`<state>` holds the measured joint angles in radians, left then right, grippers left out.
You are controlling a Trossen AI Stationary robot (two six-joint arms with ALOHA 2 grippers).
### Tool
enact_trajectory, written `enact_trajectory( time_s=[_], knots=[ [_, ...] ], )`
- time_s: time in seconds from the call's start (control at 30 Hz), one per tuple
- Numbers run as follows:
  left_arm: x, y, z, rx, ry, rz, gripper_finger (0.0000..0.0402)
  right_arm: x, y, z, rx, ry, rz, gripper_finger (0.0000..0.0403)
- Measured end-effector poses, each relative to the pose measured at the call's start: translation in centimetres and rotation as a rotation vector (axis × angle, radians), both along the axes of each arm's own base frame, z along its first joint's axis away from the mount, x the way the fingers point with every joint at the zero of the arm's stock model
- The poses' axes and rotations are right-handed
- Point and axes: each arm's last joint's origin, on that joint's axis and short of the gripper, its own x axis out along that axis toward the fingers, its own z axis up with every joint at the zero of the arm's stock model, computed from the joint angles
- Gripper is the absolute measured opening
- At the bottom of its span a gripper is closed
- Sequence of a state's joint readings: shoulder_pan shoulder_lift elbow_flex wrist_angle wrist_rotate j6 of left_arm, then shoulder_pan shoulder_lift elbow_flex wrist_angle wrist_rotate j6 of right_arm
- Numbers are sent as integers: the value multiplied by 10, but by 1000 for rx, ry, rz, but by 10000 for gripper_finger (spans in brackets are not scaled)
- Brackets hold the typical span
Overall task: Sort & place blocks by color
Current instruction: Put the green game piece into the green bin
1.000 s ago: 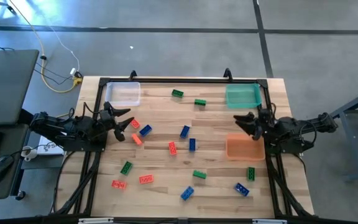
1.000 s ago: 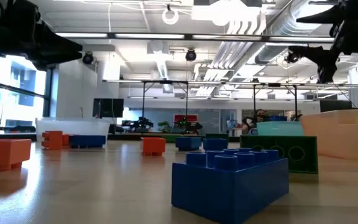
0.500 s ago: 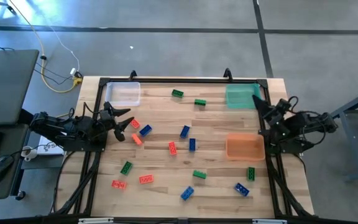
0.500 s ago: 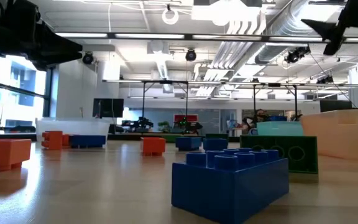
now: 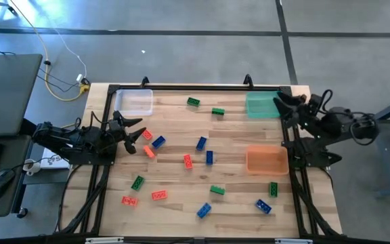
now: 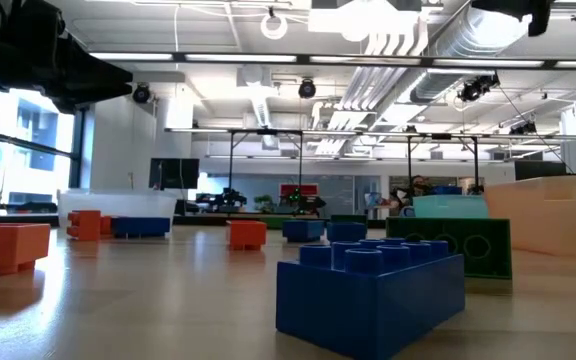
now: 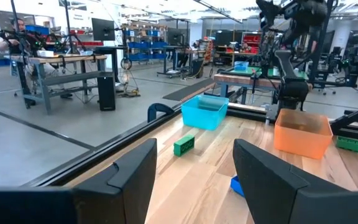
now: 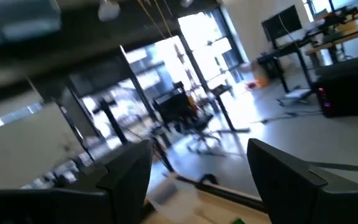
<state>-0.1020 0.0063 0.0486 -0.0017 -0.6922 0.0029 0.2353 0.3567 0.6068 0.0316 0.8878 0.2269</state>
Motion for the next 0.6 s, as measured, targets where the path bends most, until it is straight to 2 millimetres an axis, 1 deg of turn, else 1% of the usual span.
enact_trajectory(
  time_s=[0.23,0.4,0.53,0.6],
  knots=[
    [-1,1,0,-2,-2,42,200,14,3,33,-12,192,-24,252],
    [-1,1,1,-3,-7,46,200,24,4,61,-44,314,-34,252],
    [-1,1,1,-3,-8,47,200,31,0,81,-65,423,-80,252],
    [-1,1,1,-3,-7,48,200,36,-4,88,-78,502,-92,252]
  ],
)
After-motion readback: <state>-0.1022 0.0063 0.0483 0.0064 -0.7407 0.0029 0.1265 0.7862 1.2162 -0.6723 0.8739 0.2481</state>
